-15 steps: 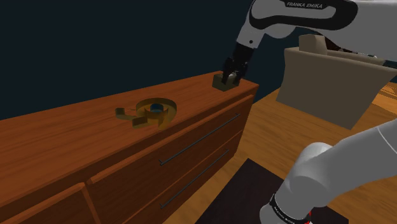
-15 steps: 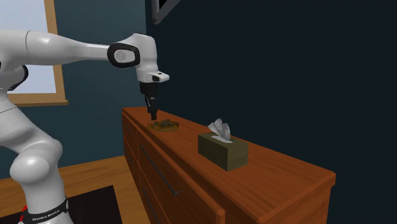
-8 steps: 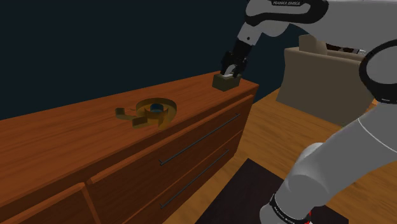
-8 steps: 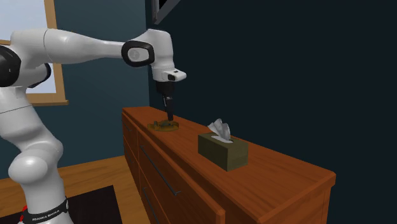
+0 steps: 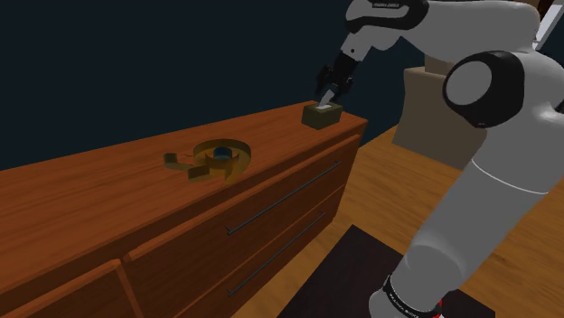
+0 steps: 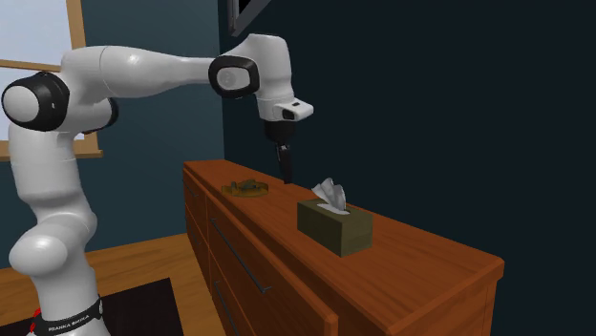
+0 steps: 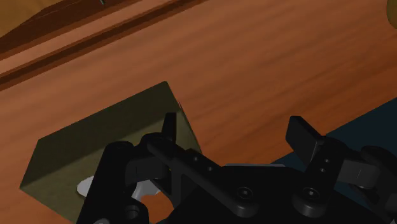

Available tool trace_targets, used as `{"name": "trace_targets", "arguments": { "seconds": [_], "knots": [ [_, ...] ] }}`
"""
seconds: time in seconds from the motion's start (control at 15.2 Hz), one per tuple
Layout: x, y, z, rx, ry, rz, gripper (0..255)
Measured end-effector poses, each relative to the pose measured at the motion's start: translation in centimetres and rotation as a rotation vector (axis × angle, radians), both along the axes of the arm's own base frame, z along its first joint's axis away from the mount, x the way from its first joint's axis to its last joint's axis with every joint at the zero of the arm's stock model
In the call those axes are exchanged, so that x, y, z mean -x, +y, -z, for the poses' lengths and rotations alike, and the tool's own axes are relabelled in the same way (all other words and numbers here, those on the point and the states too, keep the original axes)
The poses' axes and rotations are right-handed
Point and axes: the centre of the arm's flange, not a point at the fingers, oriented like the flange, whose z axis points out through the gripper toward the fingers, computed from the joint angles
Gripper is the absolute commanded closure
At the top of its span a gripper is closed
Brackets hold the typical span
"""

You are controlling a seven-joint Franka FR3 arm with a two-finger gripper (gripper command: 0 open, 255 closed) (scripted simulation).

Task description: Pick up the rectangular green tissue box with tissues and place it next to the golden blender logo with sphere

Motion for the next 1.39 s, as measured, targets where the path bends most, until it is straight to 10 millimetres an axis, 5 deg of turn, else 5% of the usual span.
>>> {"name": "trace_targets", "arguments": {
  "seconds": [0.53,0.99,1.39],
  "knots": [
    [-2.2,-8.8,0.4,-0.039,-0.042,0.146,0],
    [-3.4,-8.6,3.5,-0.042,-0.045,0.154,0],
    [-3.5,-8.6,3.9,-0.042,-0.045,0.154,0]
  ]
}}
